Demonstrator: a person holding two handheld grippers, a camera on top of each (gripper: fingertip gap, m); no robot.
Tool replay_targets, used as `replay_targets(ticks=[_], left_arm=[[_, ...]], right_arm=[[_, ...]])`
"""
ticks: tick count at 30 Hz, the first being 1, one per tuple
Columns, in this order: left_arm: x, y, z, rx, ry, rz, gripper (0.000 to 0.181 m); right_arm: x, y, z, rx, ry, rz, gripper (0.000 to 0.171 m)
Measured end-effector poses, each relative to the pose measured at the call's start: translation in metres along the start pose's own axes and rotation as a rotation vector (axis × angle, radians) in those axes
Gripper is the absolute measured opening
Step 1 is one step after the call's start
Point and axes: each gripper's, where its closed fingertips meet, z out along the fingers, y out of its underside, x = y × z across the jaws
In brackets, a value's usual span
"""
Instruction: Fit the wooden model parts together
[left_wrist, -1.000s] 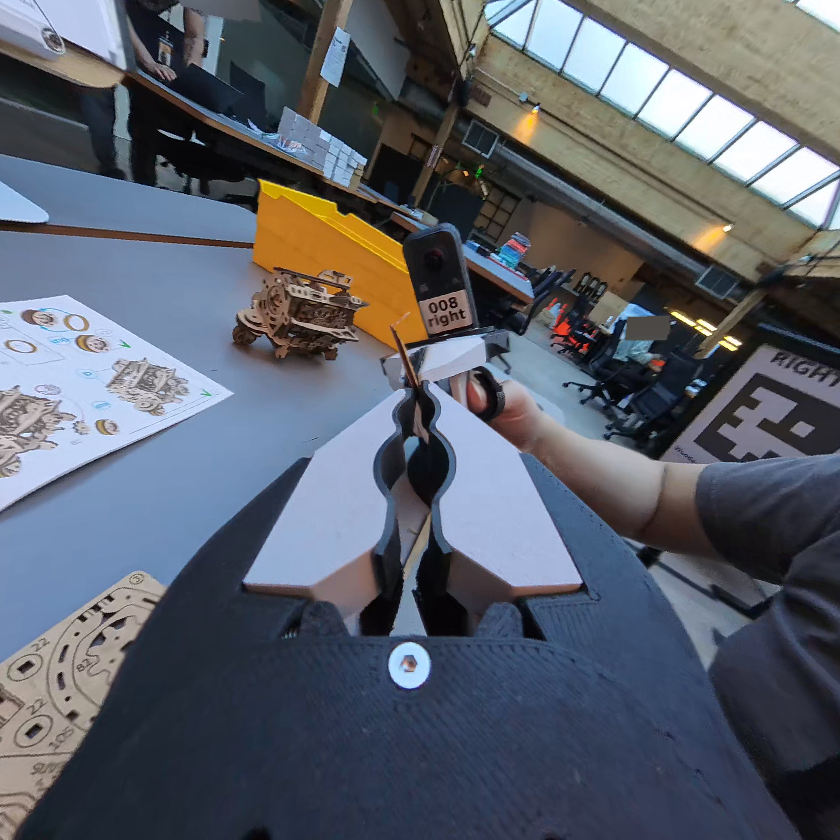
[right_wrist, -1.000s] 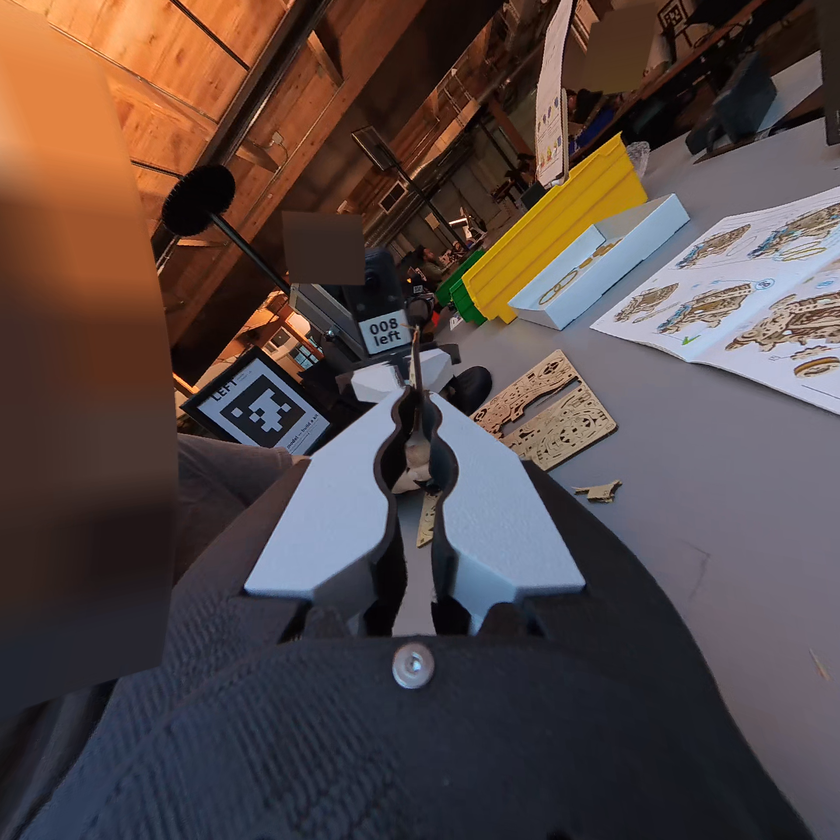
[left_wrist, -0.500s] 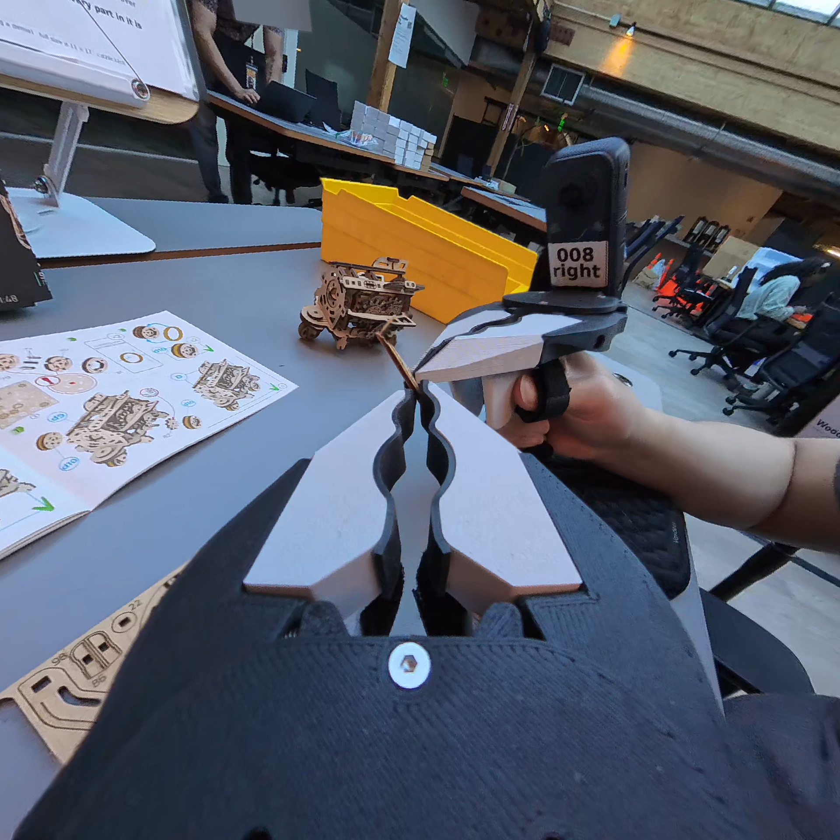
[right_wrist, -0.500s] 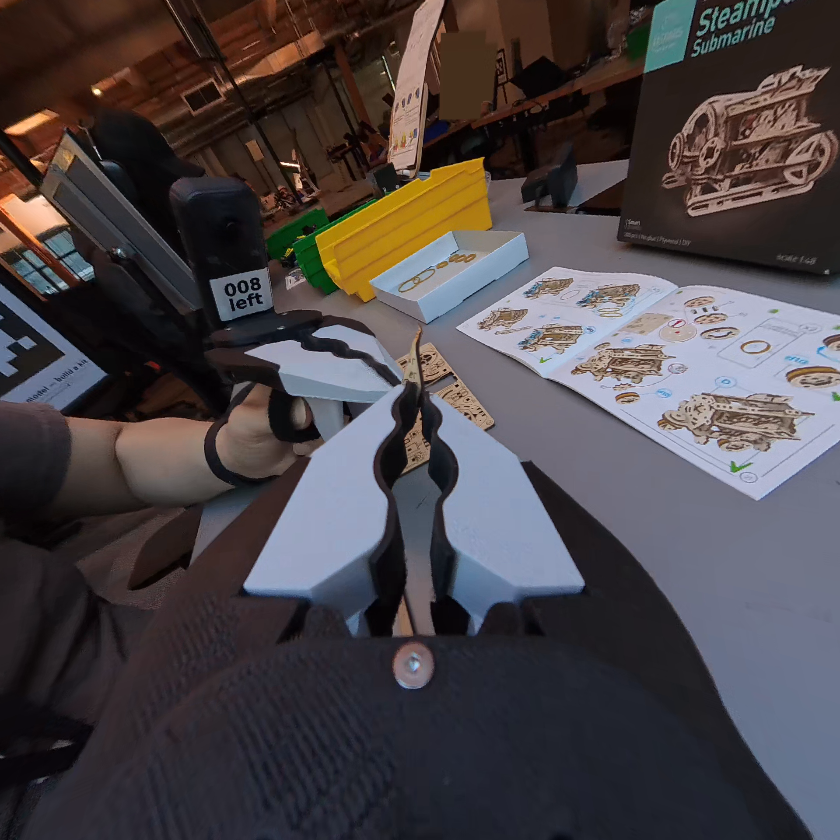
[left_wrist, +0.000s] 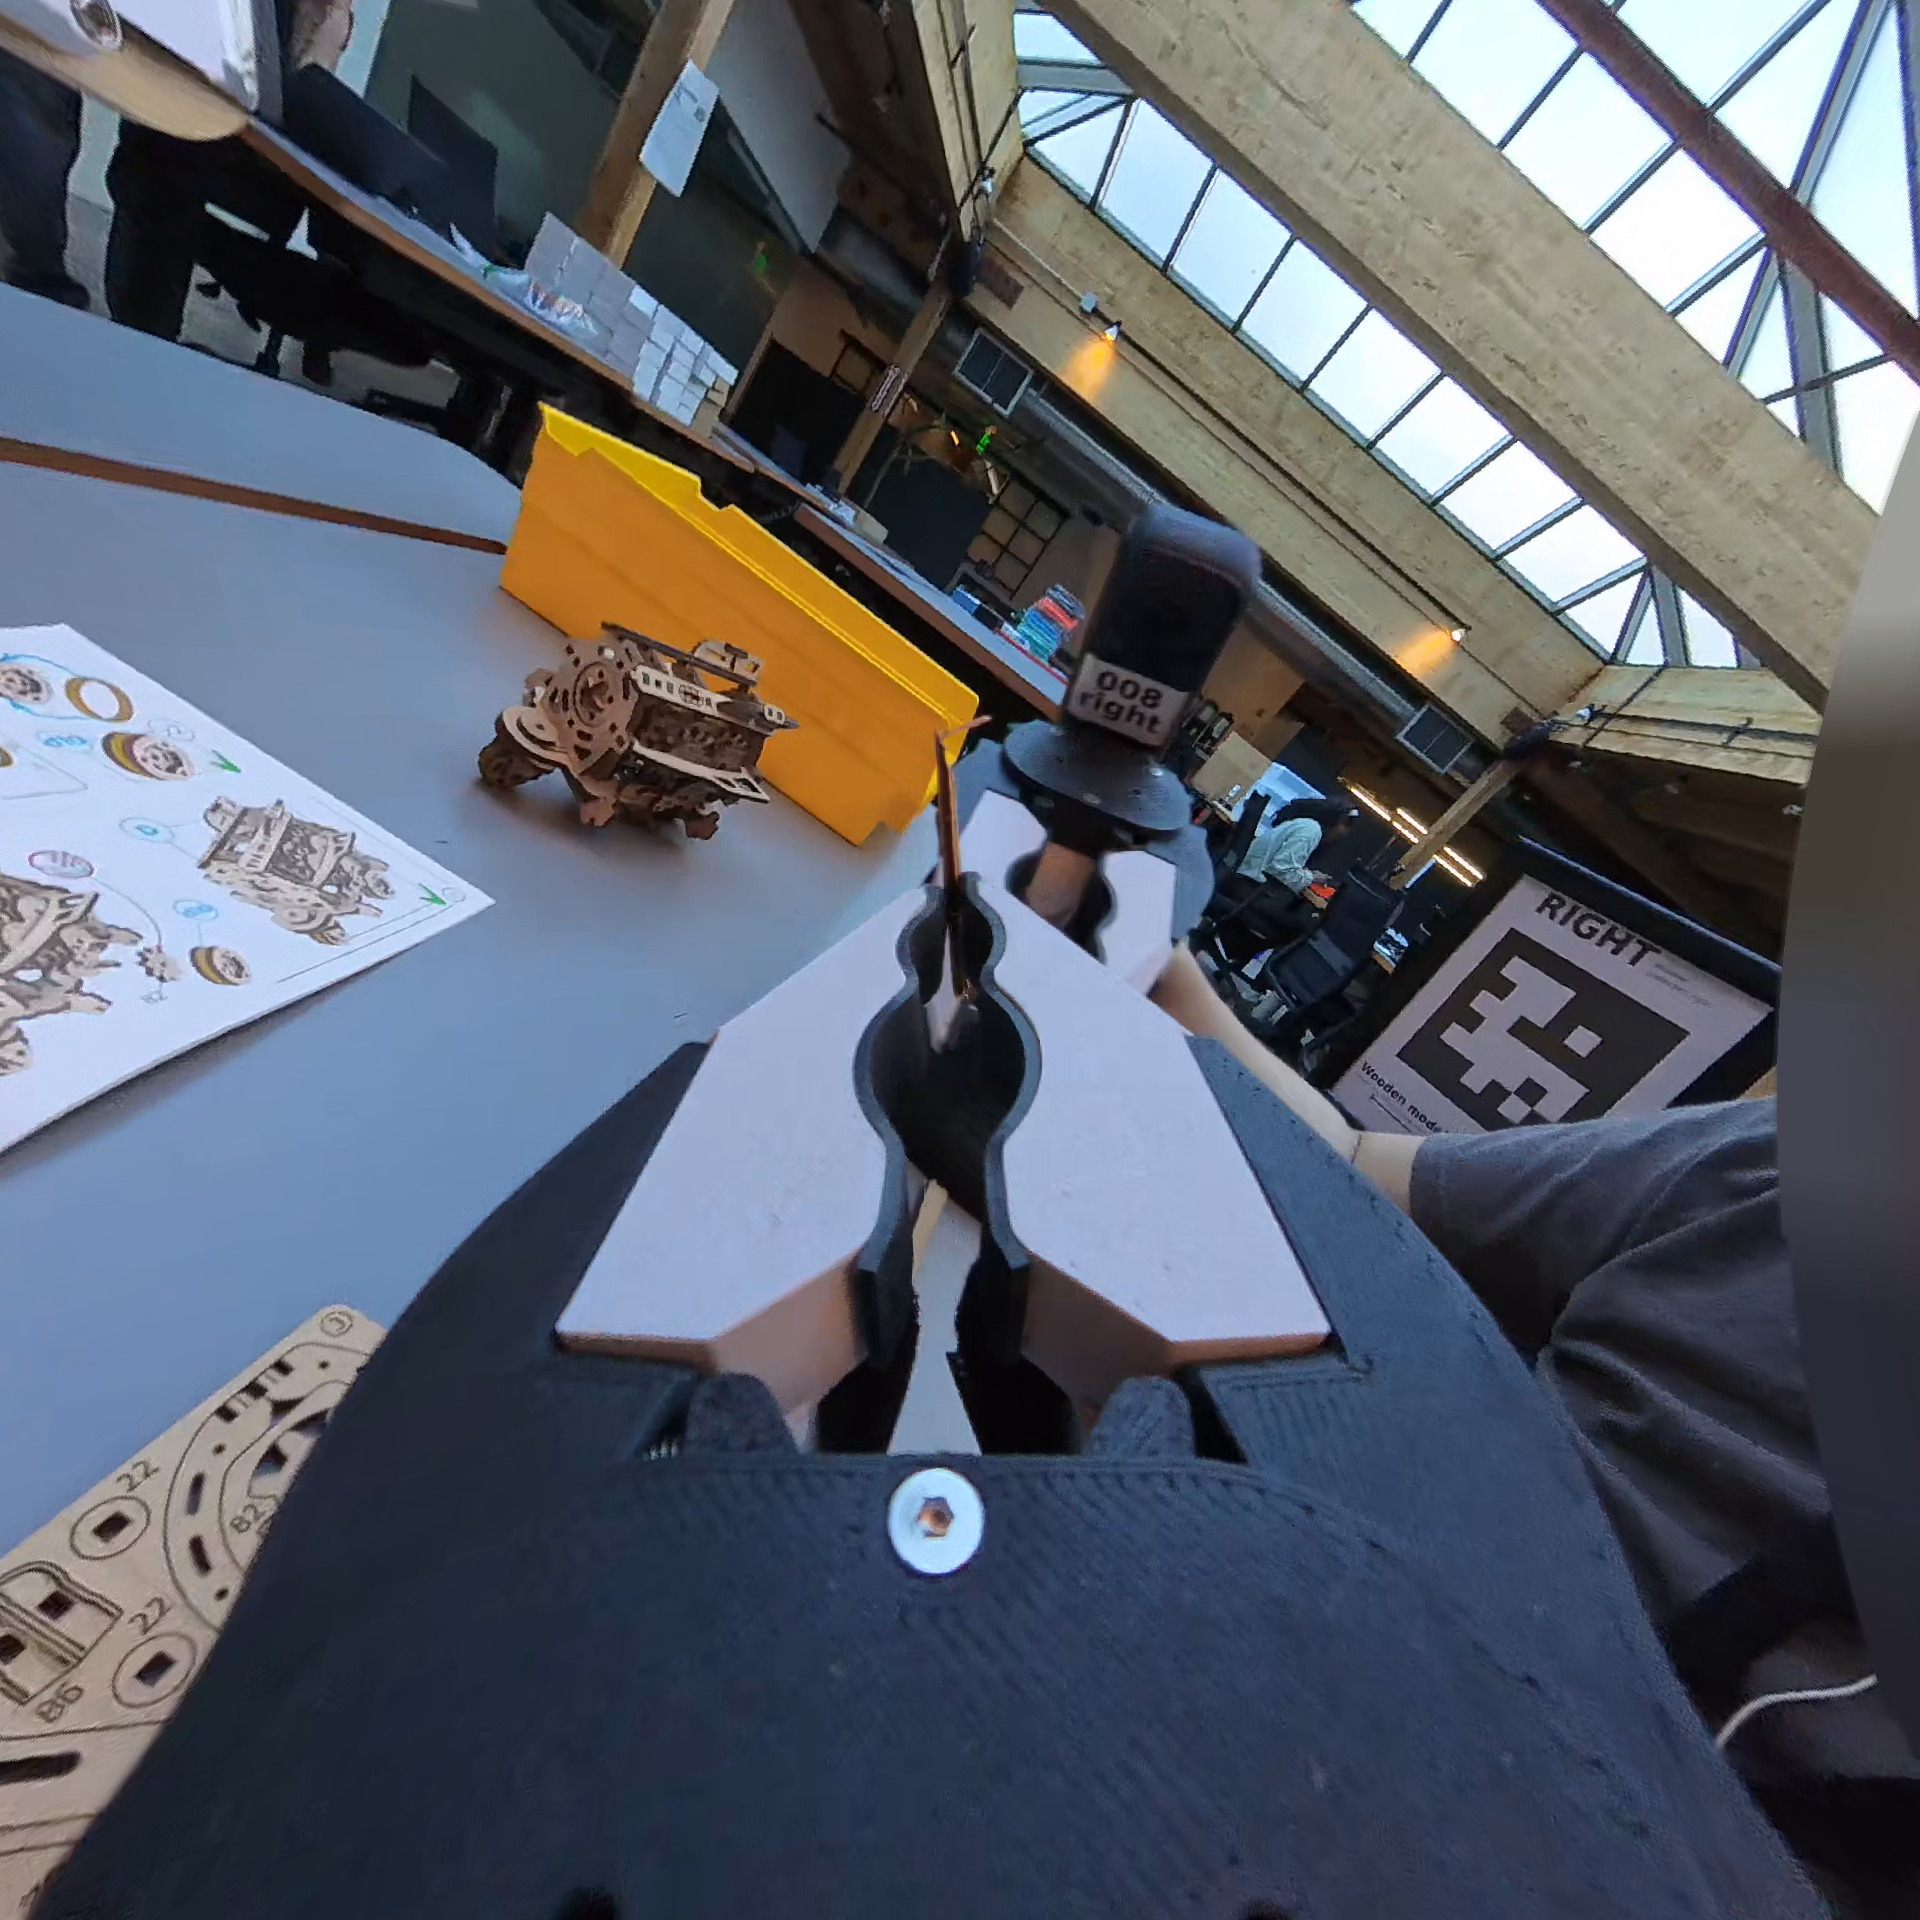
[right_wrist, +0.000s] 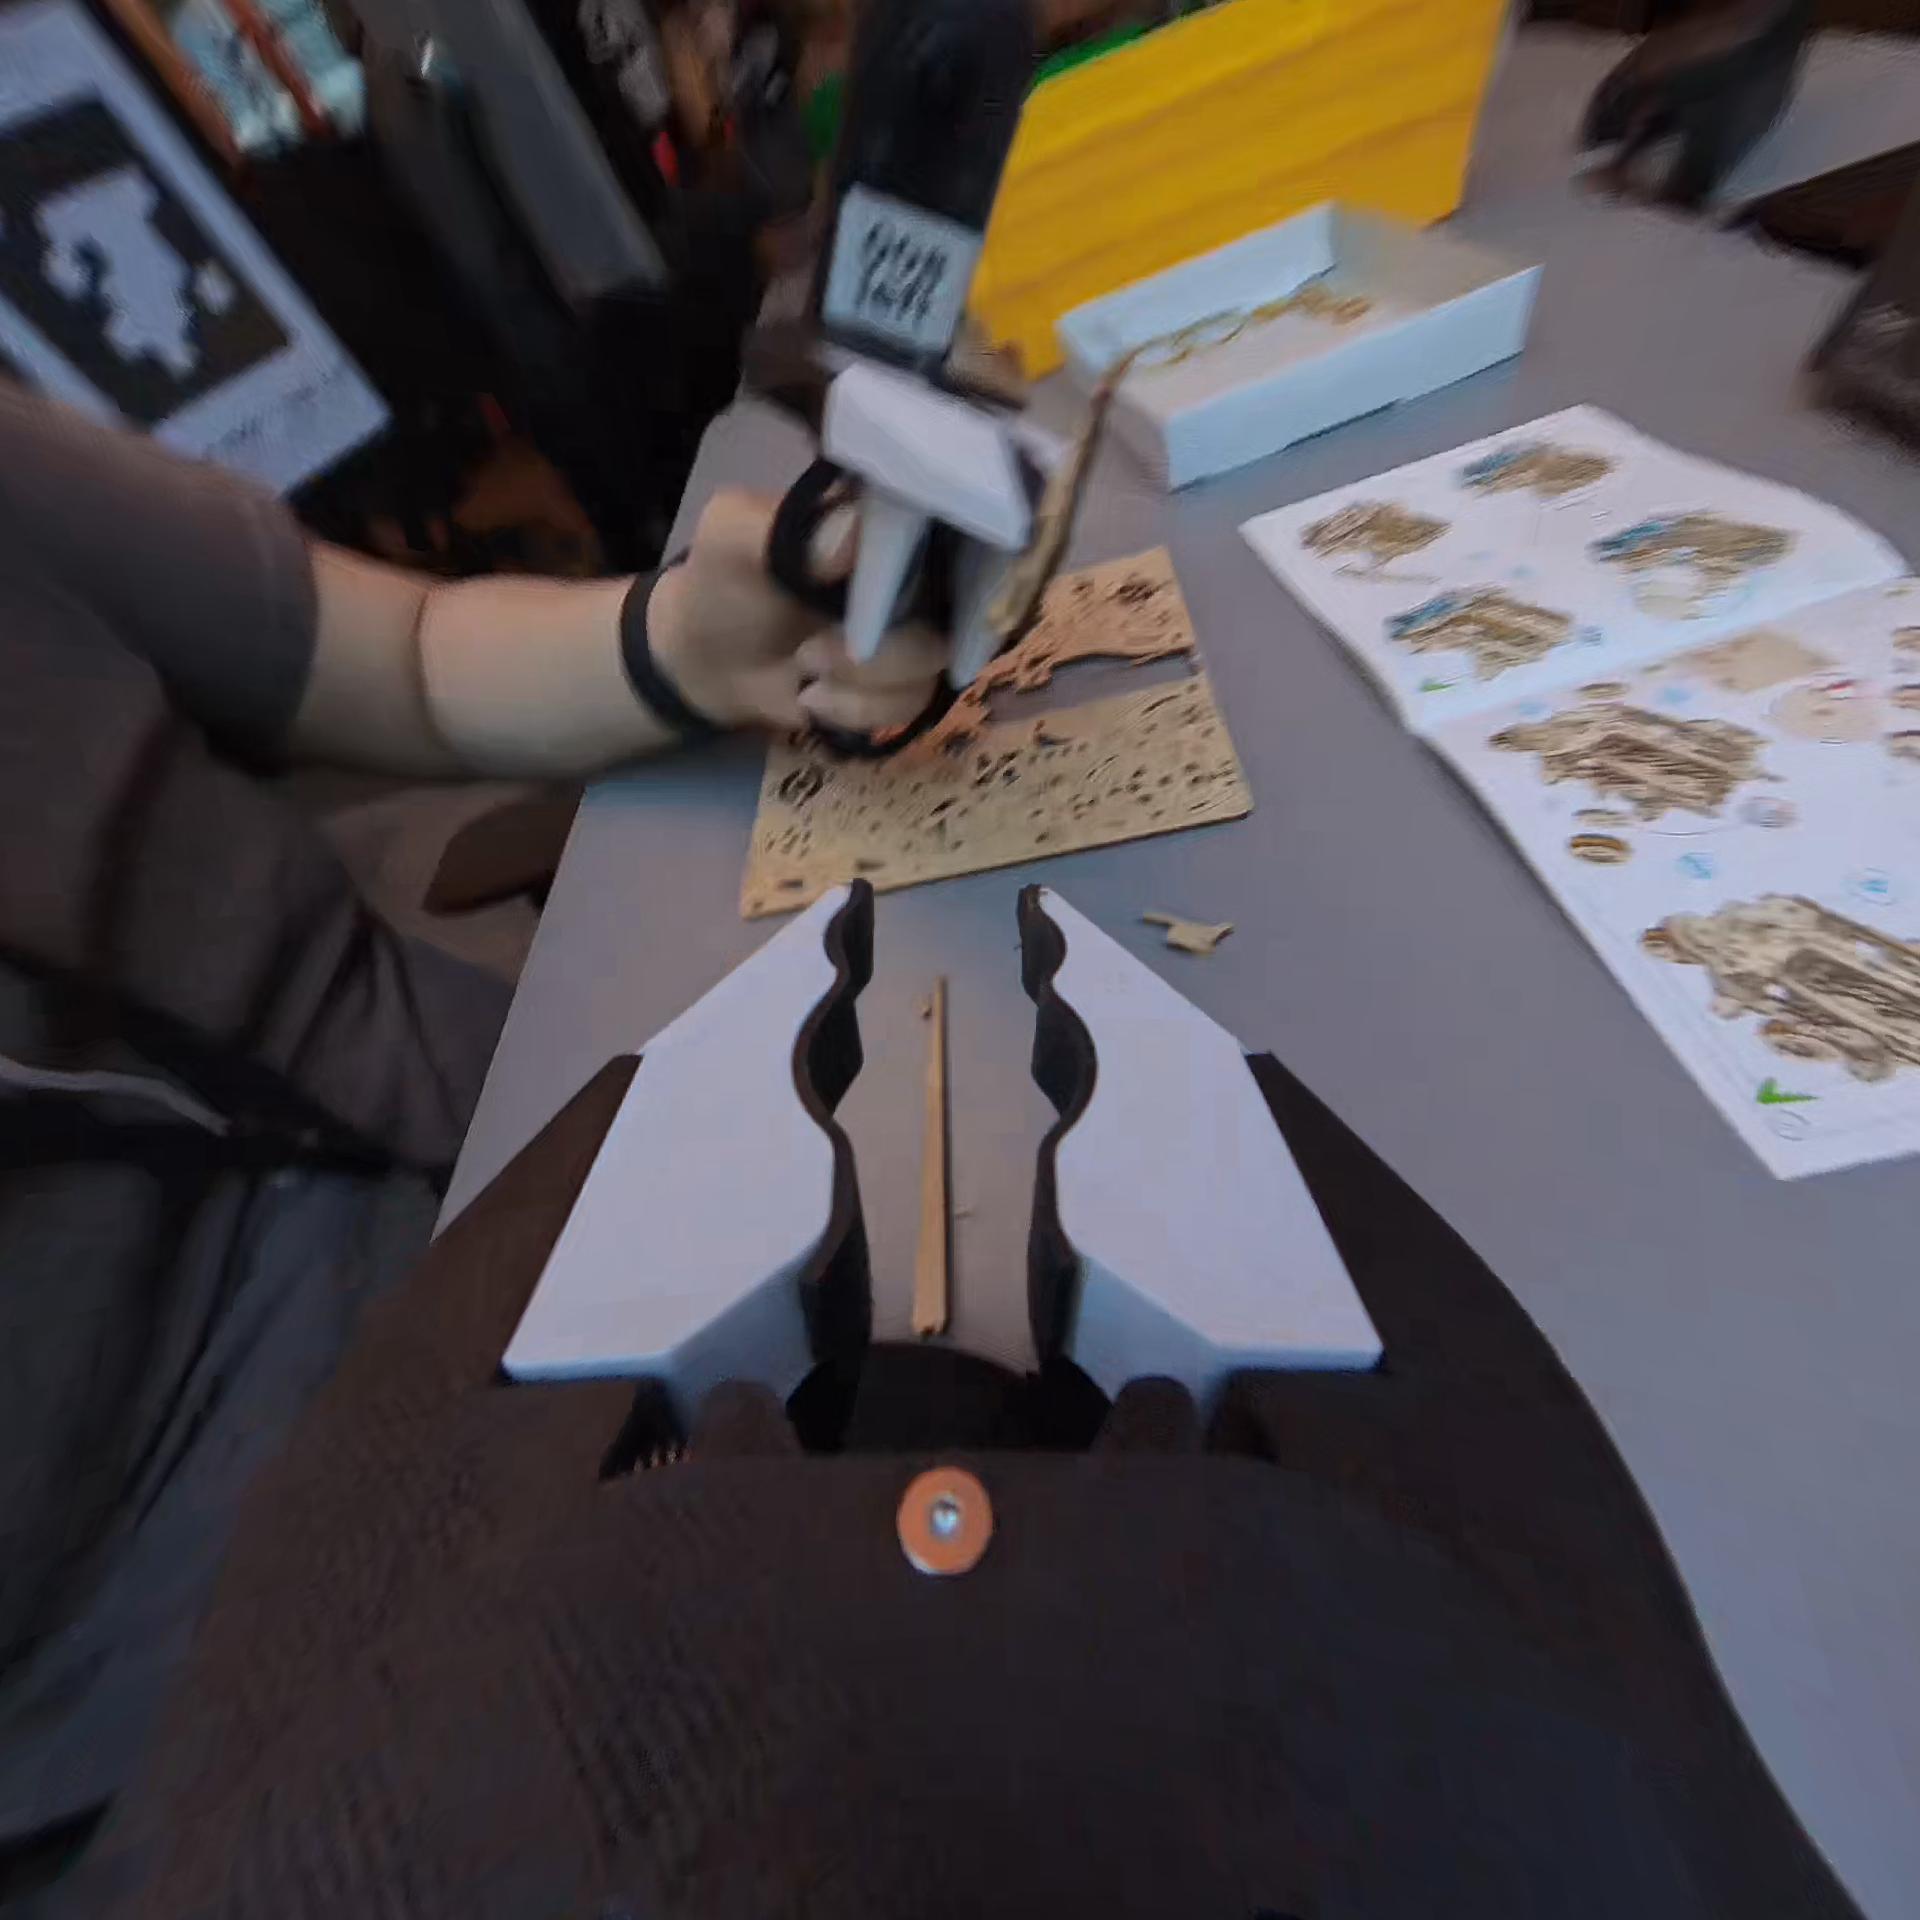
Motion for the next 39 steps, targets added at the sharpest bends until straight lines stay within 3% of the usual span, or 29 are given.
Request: replay_targets(ticks=[4, 8, 14, 18, 23, 27, 28, 31, 36, 39], left_arm=[[-0.011, 0.008, -0.001, -0.07, -0.037, -0.062, 0.0], [-0.022, 0.017, -0.003, -0.157, -0.089, -0.086, 0.0], [-0.035, 0.059, -0.004, -0.389, -0.148, -0.214, 0.0], [-0.039, 0.093, -0.001, -0.55, -0.208, -0.222, 0.0], [-0.037, 0.117, 0.006, -0.655, -0.217, -0.18, 0.002], [-0.037, 0.116, 0.005, -0.685, -0.235, -0.093, 0.046], [-0.036, 0.111, 0.004, -0.679, -0.238, -0.062, 0.049], [-0.016, 0.087, 0.011, -0.574, -0.138, 0.029, 0.049], [0.039, 0.066, 0.026, -0.406, 0.18, -0.044, 0.037], [0.043, 0.062, 0.029, -0.369, 0.204, -0.056, 0.026]], right_arm=[[-0.028, 0.039, 0.024, -0.265, -0.043, -0.115, 0.021], [-0.01, 0.078, 0.044, -0.528, 0.132, -0.28, 0.013], [-0.018, 0.078, 0.045, -0.514, 0.076, -0.216, 0.005], [-0.027, 0.046, 0.022, -0.339, 0.004, -0.258, 0.002], [0.001, -0.009, -0.005, 0.066, 0.019, 0.011, 0.002], [0.015, -0.037, -0.017, 0.368, -0.07, 0.29, 0.001], [0.015, -0.042, -0.018, 0.415, -0.094, 0.325, 0.001], [0.008, -0.059, -0.022, 0.551, -0.152, 0.363, 0.001], [-0.005, -0.077, -0.023, 0.686, -0.221, 0.378, 0.001], [-0.002, -0.078, -0.026, 0.717, -0.188, 0.346, 0.001]])
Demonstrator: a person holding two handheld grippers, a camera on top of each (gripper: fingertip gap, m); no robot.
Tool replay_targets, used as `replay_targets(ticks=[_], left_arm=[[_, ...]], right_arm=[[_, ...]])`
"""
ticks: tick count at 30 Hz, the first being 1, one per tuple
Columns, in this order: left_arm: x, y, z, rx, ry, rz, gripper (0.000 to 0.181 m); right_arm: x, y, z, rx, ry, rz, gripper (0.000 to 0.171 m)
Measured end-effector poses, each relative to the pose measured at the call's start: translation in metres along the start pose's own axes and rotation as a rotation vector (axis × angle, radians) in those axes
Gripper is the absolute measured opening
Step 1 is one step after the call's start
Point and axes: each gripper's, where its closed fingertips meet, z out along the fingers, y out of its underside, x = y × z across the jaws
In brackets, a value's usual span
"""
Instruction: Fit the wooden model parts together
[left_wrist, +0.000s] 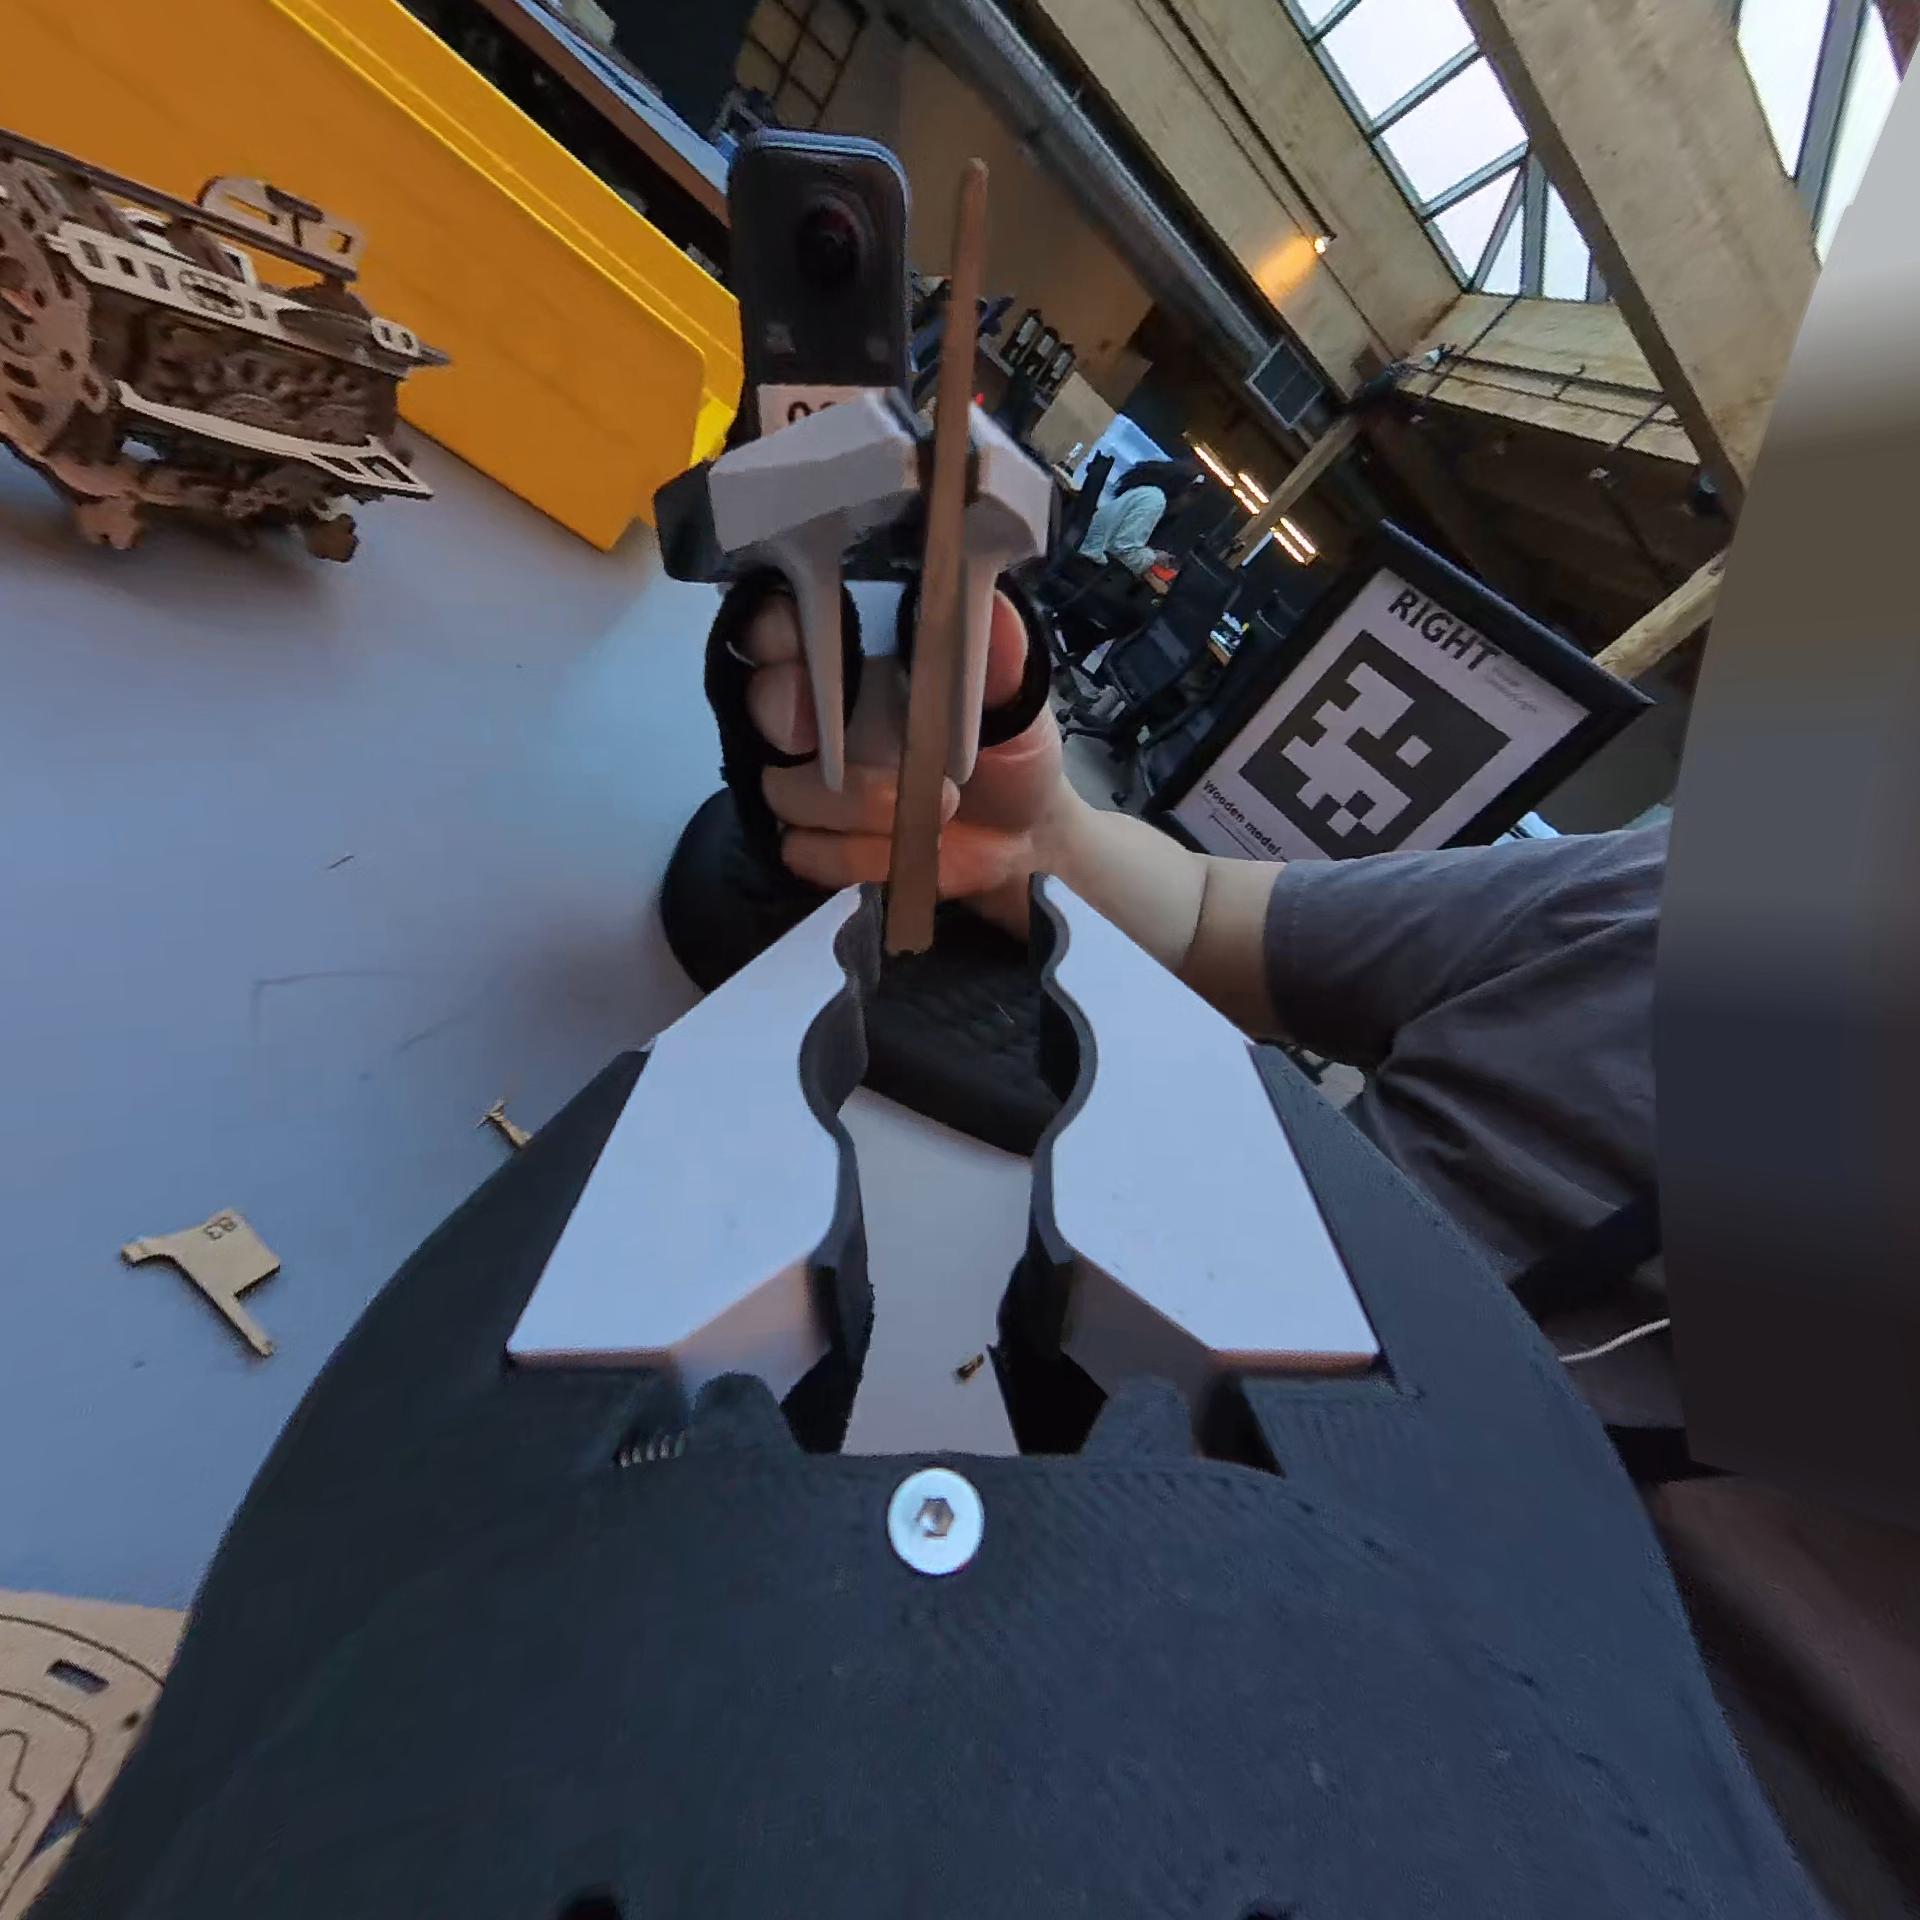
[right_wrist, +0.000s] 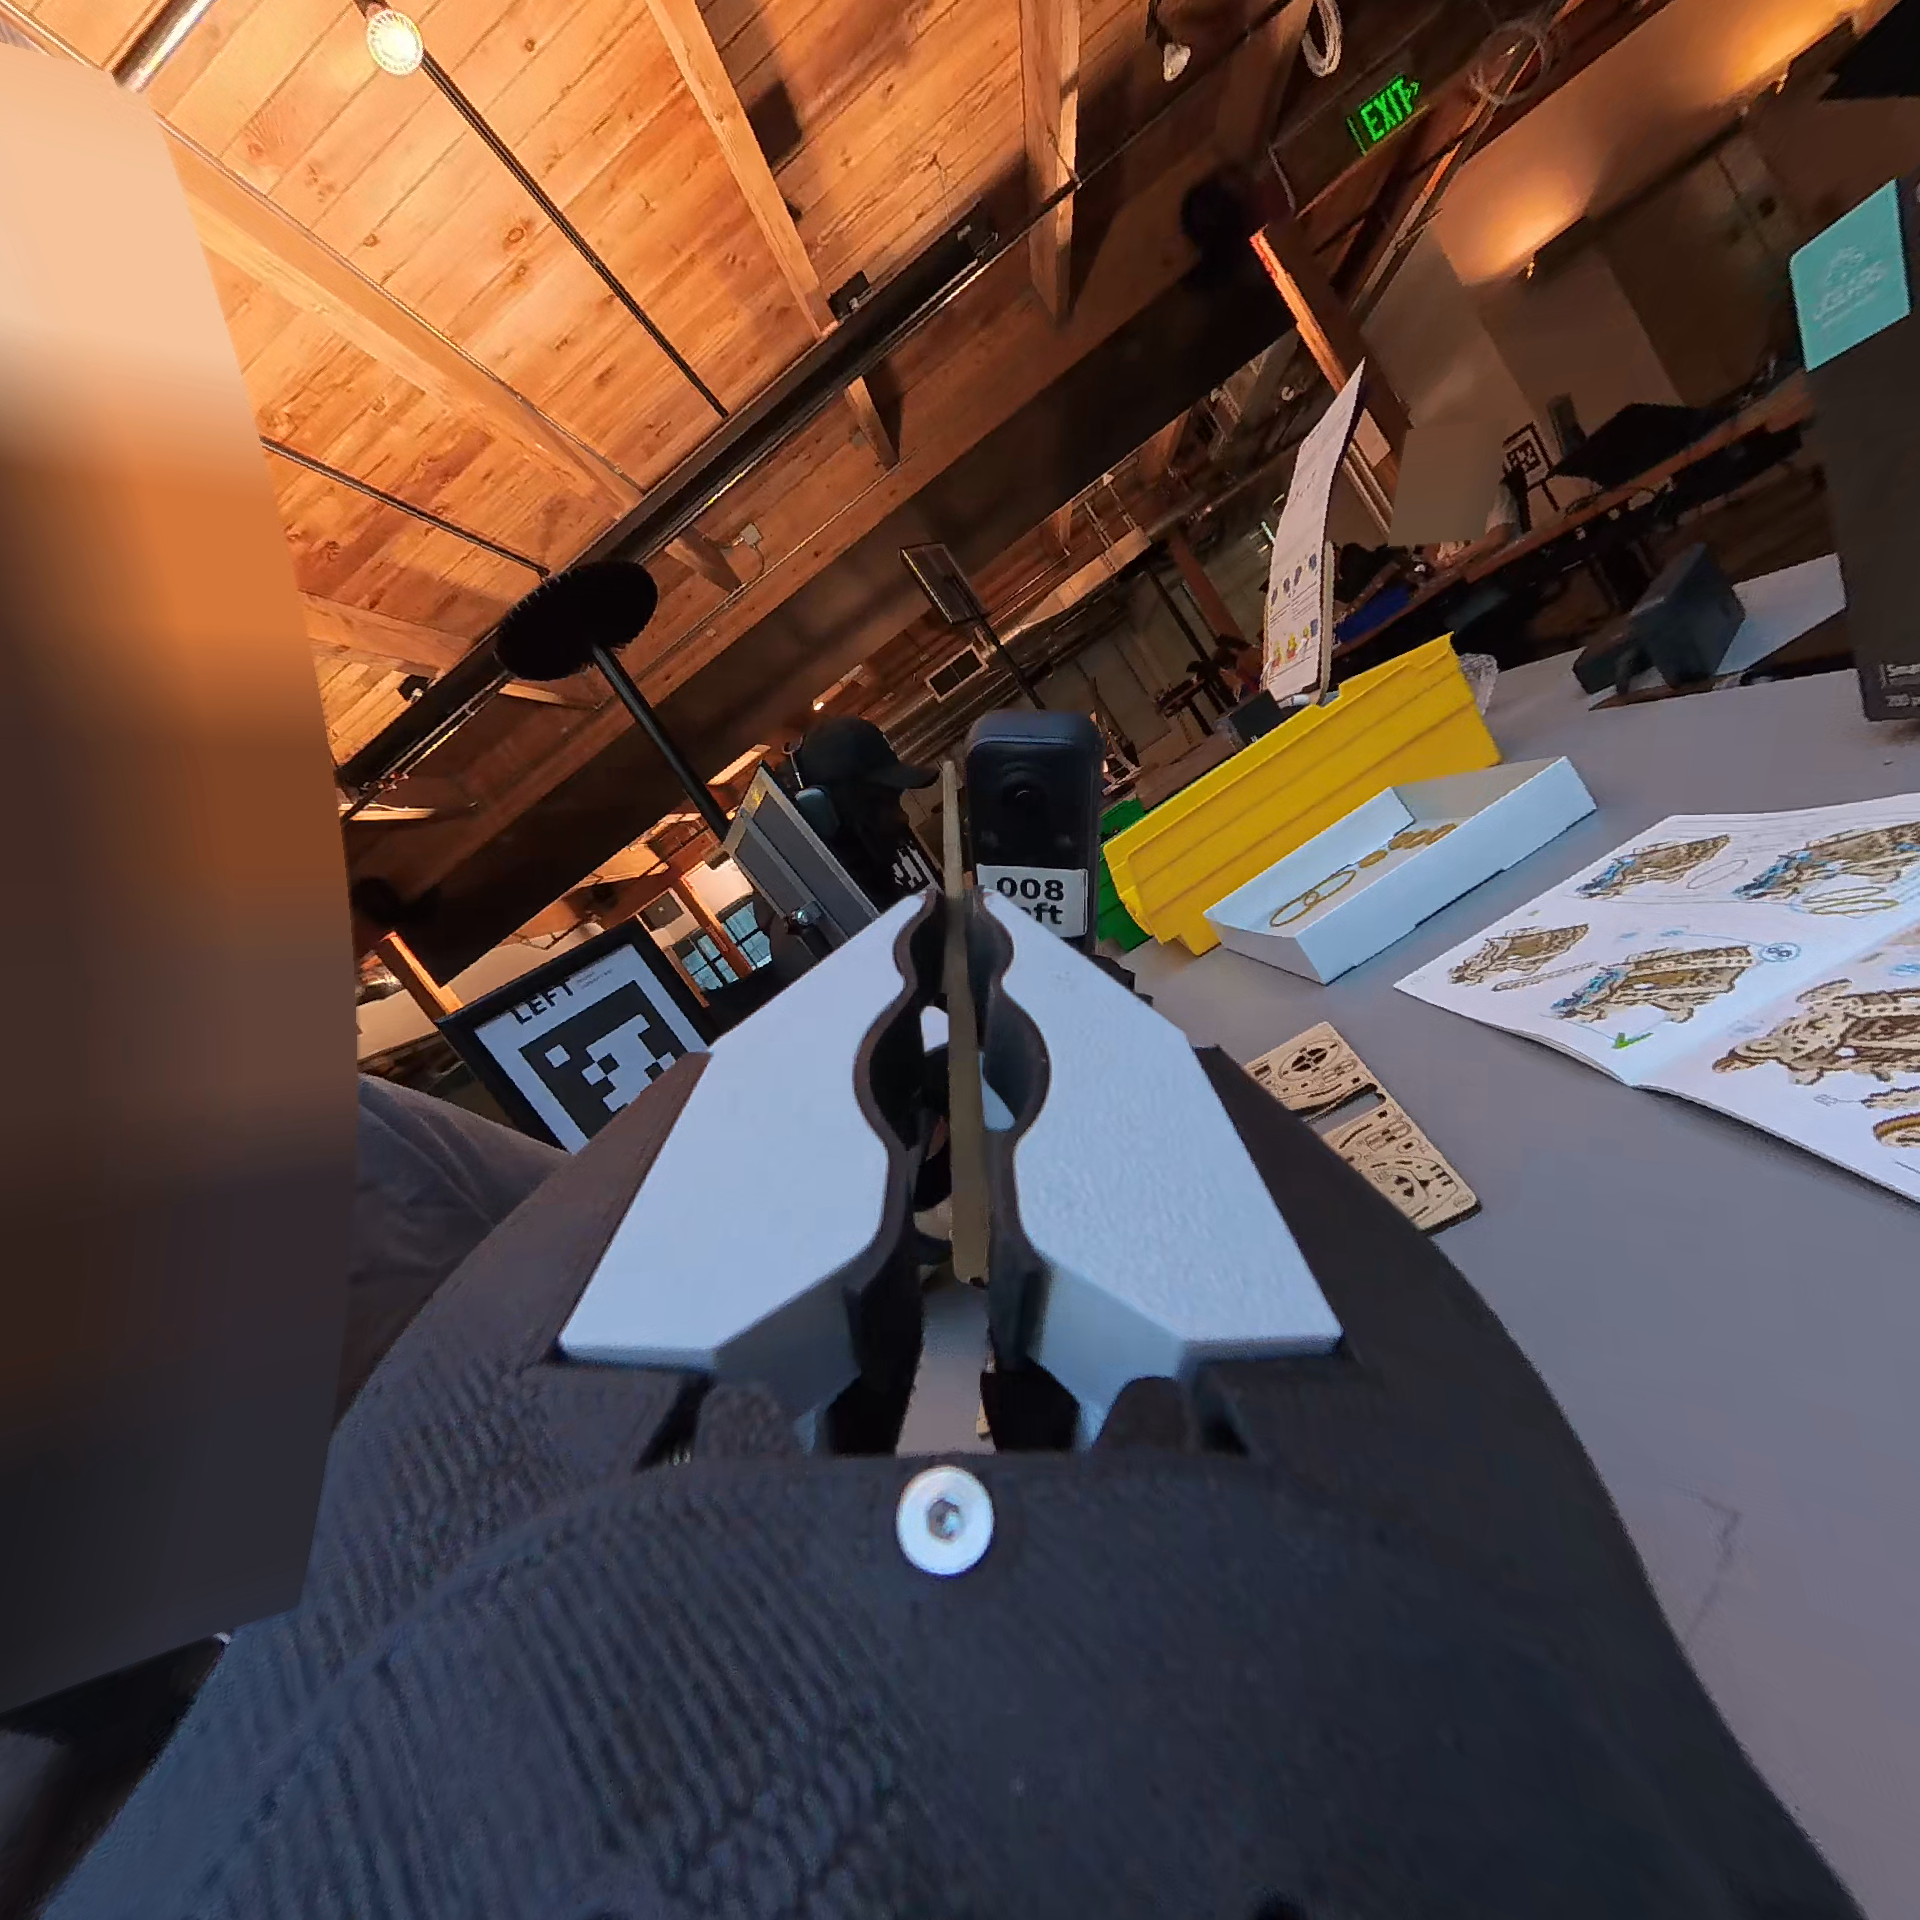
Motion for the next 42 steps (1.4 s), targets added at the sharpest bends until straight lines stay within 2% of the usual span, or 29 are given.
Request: replay_targets(ticks=[5, 9, 17, 20, 23, 24, 26, 35, 37, 38, 40, 42], left_arm=[[-0.009, 0.002, 0.005, 0.002, -0.067, 0.05, 0.026], [-0.006, -0.001, 0.005, 0.015, -0.078, 0.084, 0.006], [-0.007, 0.005, -0.012, -0.076, -0.117, 0.095, 0.006], [-0.011, 0.015, -0.015, -0.158, -0.165, 0.129, 0.006], [-0.012, 0.021, -0.014, -0.198, -0.179, 0.136, 0.006], [-0.013, 0.023, -0.014, -0.208, -0.181, 0.131, 0.006], [-0.015, 0.026, -0.013, -0.223, -0.187, 0.122, 0.006], [-0.02, 0.034, -0.014, -0.277, -0.217, 0.155, 0.006], [-0.028, 0.032, -0.016, -0.267, -0.27, 0.173, 0.007], [-0.035, 0.031, -0.019, -0.267, -0.319, 0.188, 0.01], [-0.046, 0.035, -0.023, -0.298, -0.399, 0.195, 0.031], [-0.051, 0.041, -0.023, -0.338, -0.447, 0.196, 0.043]], right_arm=[[-0.002, -0.004, -0.002, 0.035, -0.046, 0.045, 0.001], [-0.003, -0.001, -0.001, 0.02, -0.078, 0.061, 0.001], [-0.003, 0.001, -0.008, -0.033, -0.113, 0.061, 0.002], [0.001, 0.013, -0.008, -0.14, -0.095, 0.024, 0.025], [0.009, 0.037, -0.007, -0.31, -0.022, -0.129, 0.034], [0.009, 0.044, -0.006, -0.347, -0.01, -0.174, 0.033], [0.005, 0.057, -0.007, -0.428, -0.029, -0.233, 0.004], [0.006, 0.064, -0.011, -0.513, -0.002, -0.283, 0.002], [0.015, 0.063, -0.014, -0.544, 0.077, -0.286, 0.003], [0.022, 0.06, -0.016, -0.551, 0.139, -0.285, 0.003], [0.032, 0.05, -0.023, -0.543, 0.265, -0.304, 0.003], [0.03, 0.046, -0.029, -0.535, 0.323, -0.305, 0.002]])
